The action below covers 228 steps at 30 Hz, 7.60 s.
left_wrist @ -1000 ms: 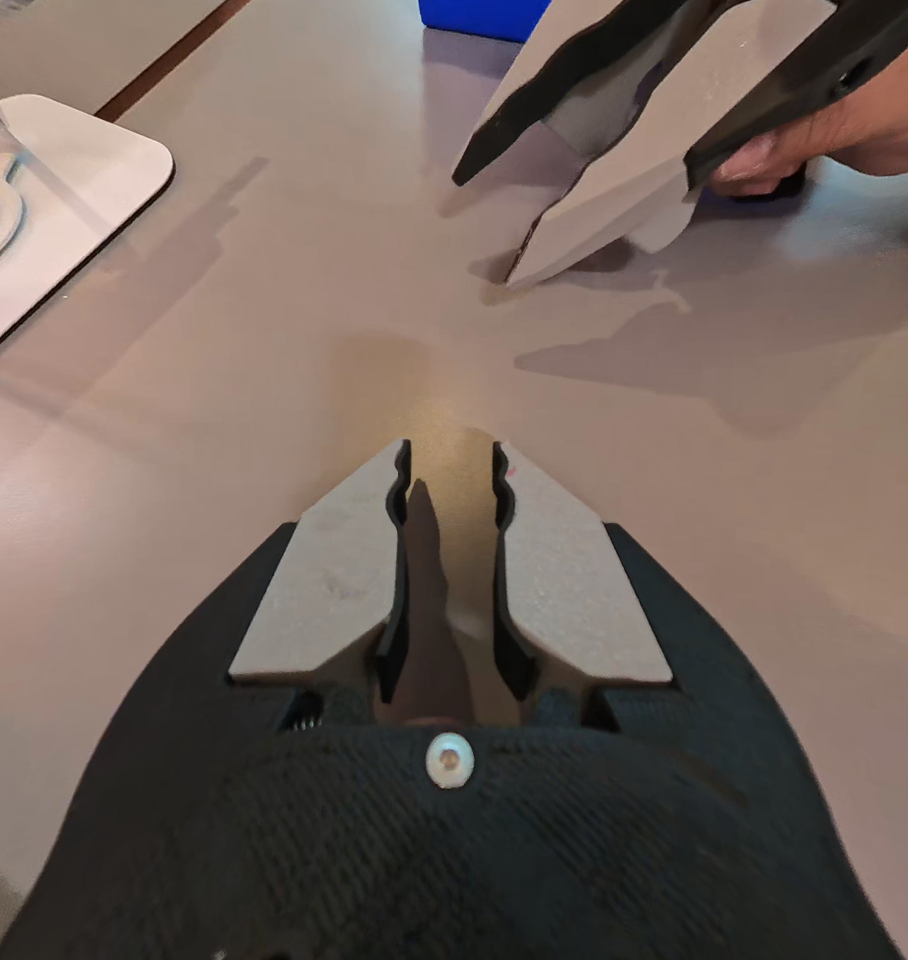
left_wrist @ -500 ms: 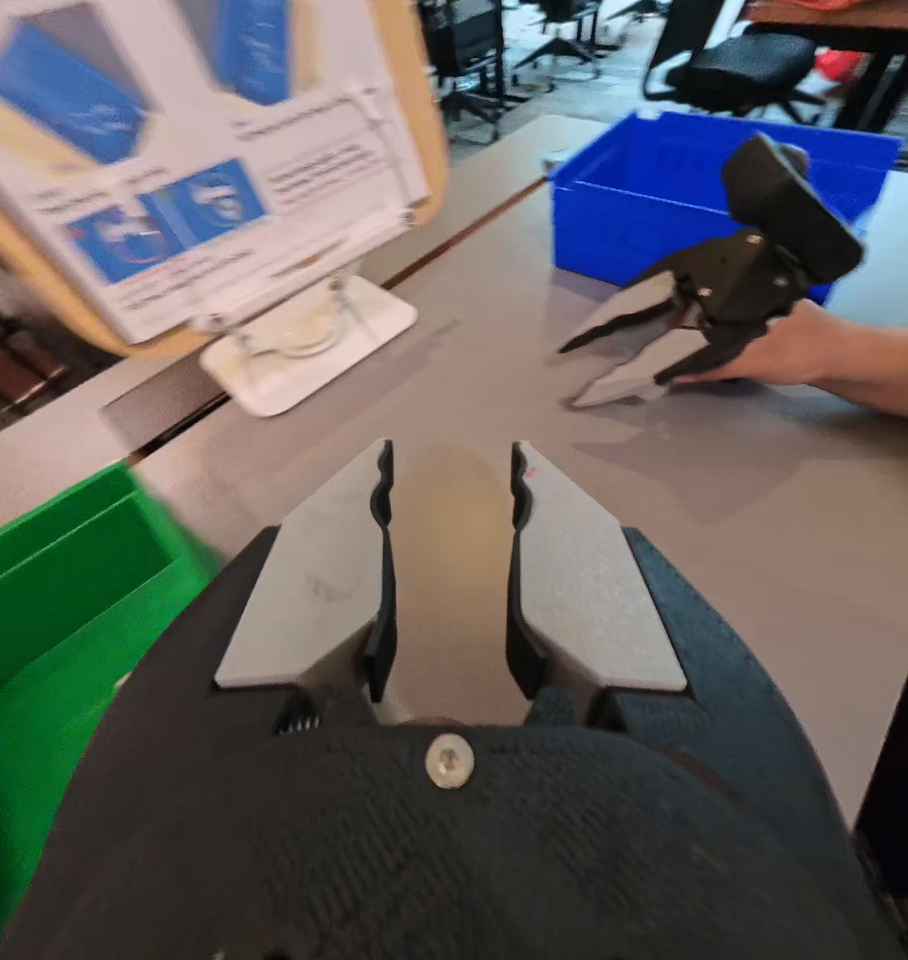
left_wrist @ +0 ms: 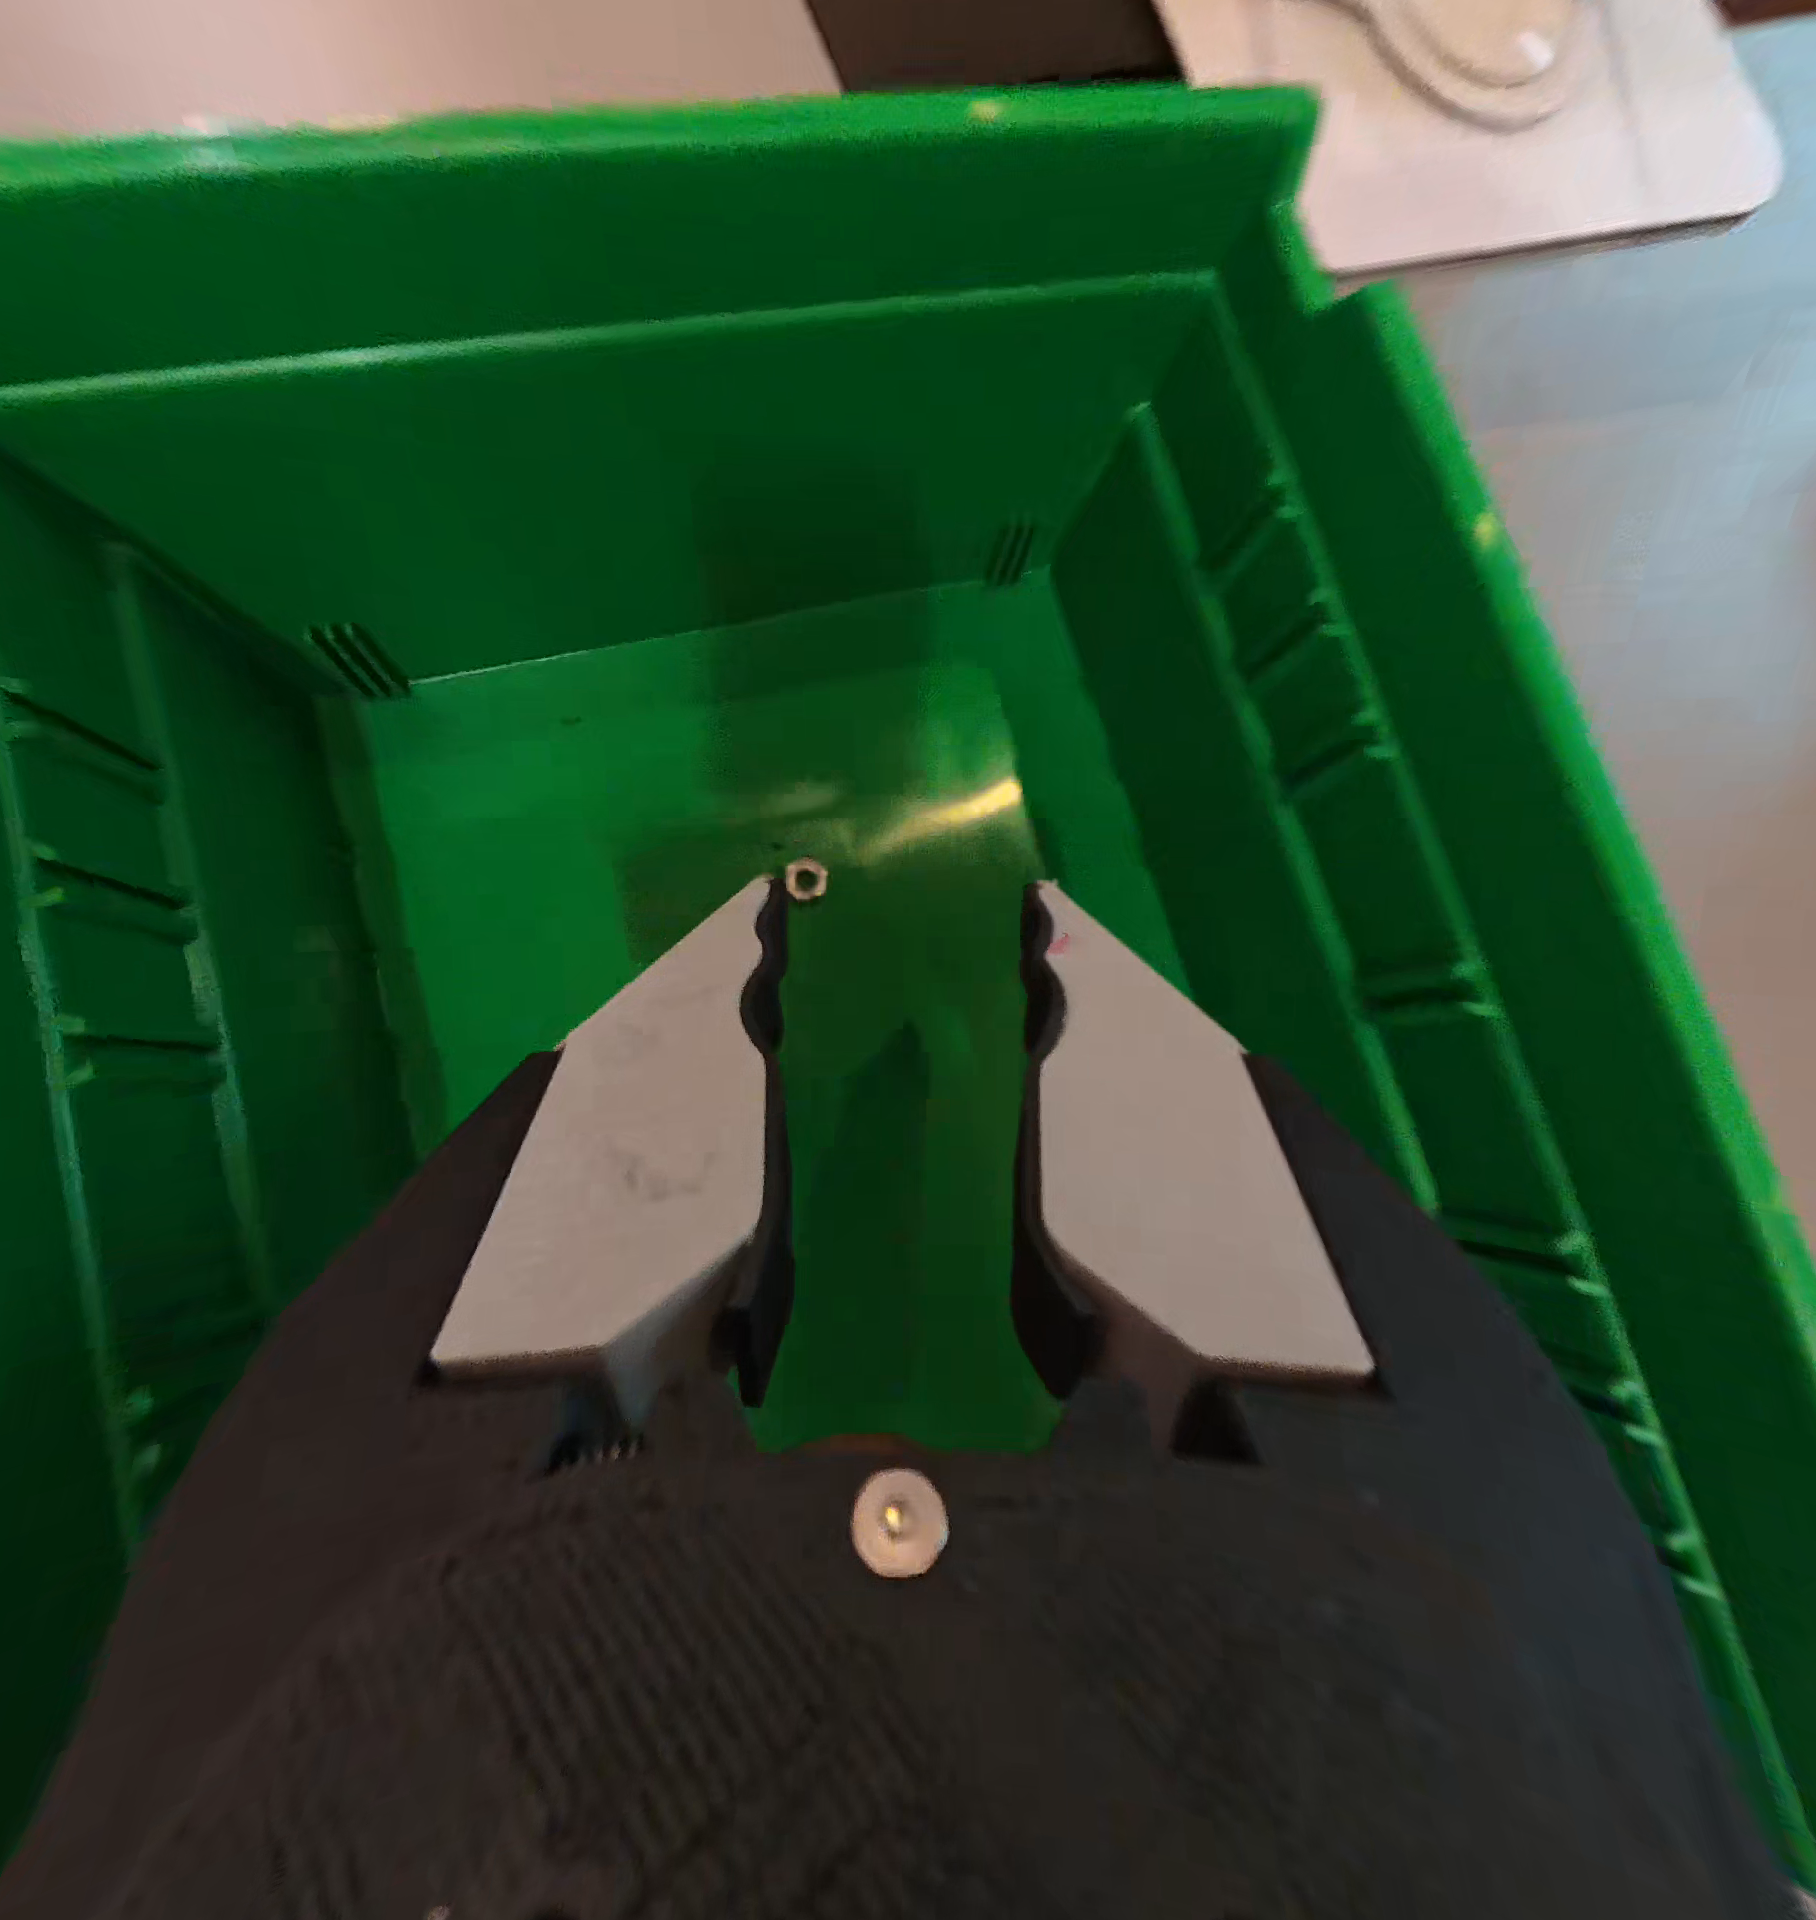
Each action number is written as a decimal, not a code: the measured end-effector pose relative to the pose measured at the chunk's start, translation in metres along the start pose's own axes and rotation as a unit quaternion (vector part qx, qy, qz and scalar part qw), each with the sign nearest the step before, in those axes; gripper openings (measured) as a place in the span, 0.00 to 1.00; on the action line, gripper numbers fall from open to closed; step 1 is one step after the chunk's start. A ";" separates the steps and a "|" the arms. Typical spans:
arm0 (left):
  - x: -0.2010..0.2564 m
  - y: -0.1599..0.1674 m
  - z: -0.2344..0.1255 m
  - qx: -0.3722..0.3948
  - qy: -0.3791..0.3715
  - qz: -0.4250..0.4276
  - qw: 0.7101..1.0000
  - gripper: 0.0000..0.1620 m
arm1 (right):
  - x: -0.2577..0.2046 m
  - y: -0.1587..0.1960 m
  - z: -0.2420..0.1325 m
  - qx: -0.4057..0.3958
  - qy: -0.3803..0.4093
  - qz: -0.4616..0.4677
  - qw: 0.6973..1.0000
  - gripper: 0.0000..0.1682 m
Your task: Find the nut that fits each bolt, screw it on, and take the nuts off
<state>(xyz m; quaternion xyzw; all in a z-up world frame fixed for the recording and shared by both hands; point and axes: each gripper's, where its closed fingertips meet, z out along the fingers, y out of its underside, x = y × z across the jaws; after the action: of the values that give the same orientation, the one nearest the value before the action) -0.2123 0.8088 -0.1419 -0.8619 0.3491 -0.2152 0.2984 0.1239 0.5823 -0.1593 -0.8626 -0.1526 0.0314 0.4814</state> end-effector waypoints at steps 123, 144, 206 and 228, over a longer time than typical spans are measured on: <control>-0.021 0.012 0.037 -0.146 -0.004 0.001 0.989 0.12 | -0.008 0.013 -0.010 -0.020 0.015 -0.073 0.997 0.25; -0.017 0.020 0.036 -0.188 -0.059 0.058 0.979 0.07 | -0.013 0.005 -0.018 -0.005 0.010 -0.087 0.996 0.24; 0.294 0.038 0.050 -0.025 0.248 0.265 0.931 0.17 | -0.076 -0.002 -0.035 0.043 -0.176 -0.137 0.974 0.19; 0.284 0.079 0.044 -0.092 0.313 0.268 0.906 0.16 | -0.144 0.012 0.007 -0.045 -0.334 -0.261 0.905 0.01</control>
<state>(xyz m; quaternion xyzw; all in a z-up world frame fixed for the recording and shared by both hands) -0.0353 0.5721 -0.1805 -0.6477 0.6610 -0.3525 0.1392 -0.0117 0.5396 -0.1864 -0.7519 -0.5252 0.1836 0.3537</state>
